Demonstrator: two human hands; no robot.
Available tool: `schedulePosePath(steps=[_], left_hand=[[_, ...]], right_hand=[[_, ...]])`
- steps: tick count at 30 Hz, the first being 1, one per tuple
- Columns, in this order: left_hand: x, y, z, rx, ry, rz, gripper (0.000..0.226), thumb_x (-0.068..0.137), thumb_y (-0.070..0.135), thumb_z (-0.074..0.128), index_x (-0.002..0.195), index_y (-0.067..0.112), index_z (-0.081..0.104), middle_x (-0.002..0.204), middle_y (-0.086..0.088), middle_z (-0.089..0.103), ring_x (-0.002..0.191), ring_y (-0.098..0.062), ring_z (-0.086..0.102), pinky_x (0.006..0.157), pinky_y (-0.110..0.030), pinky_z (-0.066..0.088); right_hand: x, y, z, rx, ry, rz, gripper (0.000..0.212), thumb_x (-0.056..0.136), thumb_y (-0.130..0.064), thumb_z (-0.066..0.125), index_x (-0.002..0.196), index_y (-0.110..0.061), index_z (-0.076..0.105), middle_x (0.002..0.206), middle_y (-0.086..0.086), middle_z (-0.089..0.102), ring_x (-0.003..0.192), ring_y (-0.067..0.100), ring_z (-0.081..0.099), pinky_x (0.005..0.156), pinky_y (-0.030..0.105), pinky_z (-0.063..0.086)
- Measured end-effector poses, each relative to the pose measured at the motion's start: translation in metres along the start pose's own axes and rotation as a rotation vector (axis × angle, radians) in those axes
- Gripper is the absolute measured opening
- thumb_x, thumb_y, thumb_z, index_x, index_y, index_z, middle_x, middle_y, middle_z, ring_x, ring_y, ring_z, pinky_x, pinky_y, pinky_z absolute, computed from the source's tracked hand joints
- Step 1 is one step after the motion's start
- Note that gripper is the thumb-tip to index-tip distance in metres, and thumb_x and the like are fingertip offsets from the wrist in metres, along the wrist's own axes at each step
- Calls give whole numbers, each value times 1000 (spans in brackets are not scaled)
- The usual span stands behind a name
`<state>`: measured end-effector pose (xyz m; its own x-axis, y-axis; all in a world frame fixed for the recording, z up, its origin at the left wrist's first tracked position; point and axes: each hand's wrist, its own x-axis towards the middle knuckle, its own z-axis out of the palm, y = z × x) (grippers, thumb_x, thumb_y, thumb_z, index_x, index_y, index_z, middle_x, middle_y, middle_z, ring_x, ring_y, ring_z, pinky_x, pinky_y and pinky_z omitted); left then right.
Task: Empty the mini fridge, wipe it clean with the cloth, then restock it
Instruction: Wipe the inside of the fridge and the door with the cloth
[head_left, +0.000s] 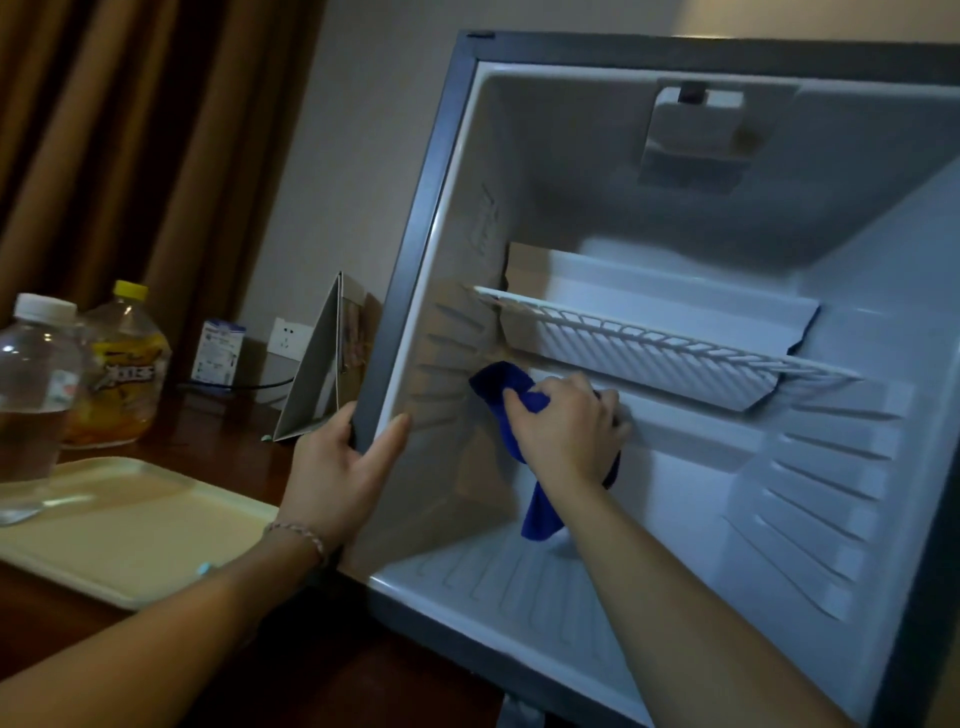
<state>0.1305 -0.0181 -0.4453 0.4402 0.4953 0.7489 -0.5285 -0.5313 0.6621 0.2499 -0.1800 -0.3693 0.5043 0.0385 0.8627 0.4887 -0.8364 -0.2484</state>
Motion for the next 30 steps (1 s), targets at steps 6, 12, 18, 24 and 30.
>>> schedulePosePath(steps=[6,12,18,24,30], left_hand=[[-3,3,0,57,-28,4,12,91,36,63,87,26,59,73,1,67,68,-3,68,54,-21,56],[4,-8,-5,70,-11,6,48,81,60,57,103,18,62,80,-10,72,69,-26,71,60,-47,60],[3,-8,-3,60,28,34,26,88,47,63,89,22,62,74,2,70,65,-6,69,59,-33,61],[4,-10,-4,51,24,40,19,89,41,67,90,22,63,79,13,68,72,7,67,58,-12,54],[2,-6,-2,10,39,34,18,90,37,67,95,20,63,80,20,63,71,17,63,56,-5,49]], right_hand=[[-23,22,49,-354,10,-310,31,78,-57,71,93,-29,73,112,1,62,105,34,39,85,53,34],[-18,28,69,-476,77,-450,29,68,-44,82,83,-21,73,102,7,63,98,36,46,82,54,34],[-17,50,67,-550,76,-611,25,75,-42,77,87,-21,72,107,5,63,105,37,47,85,53,33],[-19,68,53,-597,35,-667,22,76,-40,76,86,-21,72,116,6,61,111,37,45,86,57,35],[-25,100,26,-632,66,-557,23,72,-42,76,81,-21,71,118,3,59,110,35,46,81,55,36]])
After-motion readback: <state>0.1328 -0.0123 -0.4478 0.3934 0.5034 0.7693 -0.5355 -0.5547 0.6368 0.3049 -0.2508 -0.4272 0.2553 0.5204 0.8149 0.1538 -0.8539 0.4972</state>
